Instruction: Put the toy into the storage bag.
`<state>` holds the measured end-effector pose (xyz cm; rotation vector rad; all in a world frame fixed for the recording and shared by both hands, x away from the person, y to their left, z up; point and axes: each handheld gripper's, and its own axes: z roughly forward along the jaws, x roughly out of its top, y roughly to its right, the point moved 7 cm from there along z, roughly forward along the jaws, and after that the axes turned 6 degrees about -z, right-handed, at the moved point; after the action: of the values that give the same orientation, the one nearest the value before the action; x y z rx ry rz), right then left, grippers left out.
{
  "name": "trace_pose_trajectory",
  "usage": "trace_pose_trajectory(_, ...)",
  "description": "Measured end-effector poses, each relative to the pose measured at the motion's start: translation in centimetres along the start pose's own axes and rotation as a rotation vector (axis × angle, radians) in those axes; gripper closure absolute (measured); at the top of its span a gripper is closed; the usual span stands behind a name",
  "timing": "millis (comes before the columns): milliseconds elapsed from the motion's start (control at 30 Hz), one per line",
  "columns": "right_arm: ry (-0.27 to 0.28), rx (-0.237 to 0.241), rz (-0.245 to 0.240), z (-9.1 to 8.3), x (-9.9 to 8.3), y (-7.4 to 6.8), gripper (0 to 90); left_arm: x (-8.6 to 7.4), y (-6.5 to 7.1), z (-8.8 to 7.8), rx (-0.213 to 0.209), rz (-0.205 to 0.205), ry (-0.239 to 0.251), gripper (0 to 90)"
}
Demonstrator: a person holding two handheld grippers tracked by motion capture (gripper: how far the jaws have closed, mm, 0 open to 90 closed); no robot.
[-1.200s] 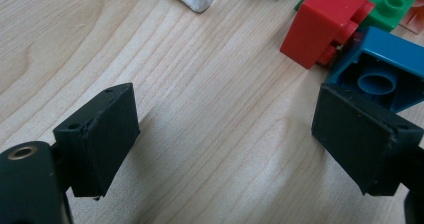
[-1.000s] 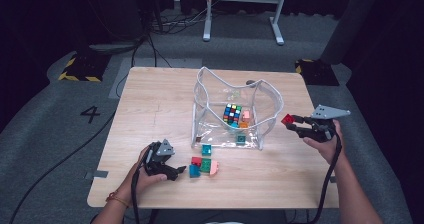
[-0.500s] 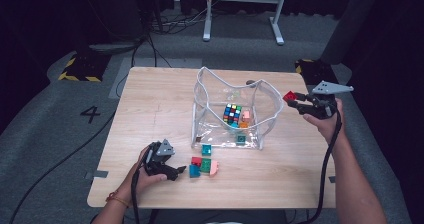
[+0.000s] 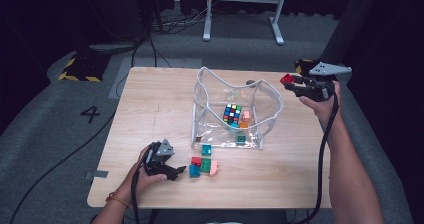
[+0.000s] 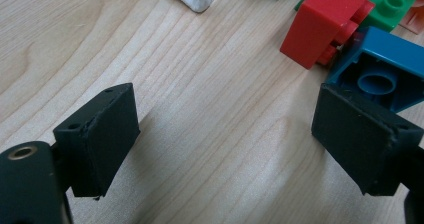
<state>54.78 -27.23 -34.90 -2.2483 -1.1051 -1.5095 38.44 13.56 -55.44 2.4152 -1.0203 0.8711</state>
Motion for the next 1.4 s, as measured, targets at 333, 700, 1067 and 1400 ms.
trace_pose_trajectory(333, 0.050, 0.099, -0.040, 1.1, 2.6, -3.0, 59.2, 0.0, 0.0, 0.0, 0.000, -0.001, 0.001, 11.7)
trace_pose_trajectory(700, 0.072, 0.303, -0.193, 2.9, 3.9, -8.6, 59.2, 0.0, 0.0, 0.0, 0.000, 0.000, 0.000, 11.7)
trace_pose_trajectory(1067, -0.075, 0.374, -0.346, 5.7, 4.6, -12.0, 59.2, 0.0, 0.0, 0.0, 0.001, 0.004, -0.002, 11.7)
trace_pose_trajectory(1400, -0.330, 0.379, -0.464, 8.1, 3.6, -12.6, 59.2, 0.0, 0.0, 0.0, 0.003, 0.002, 0.001, 11.7)
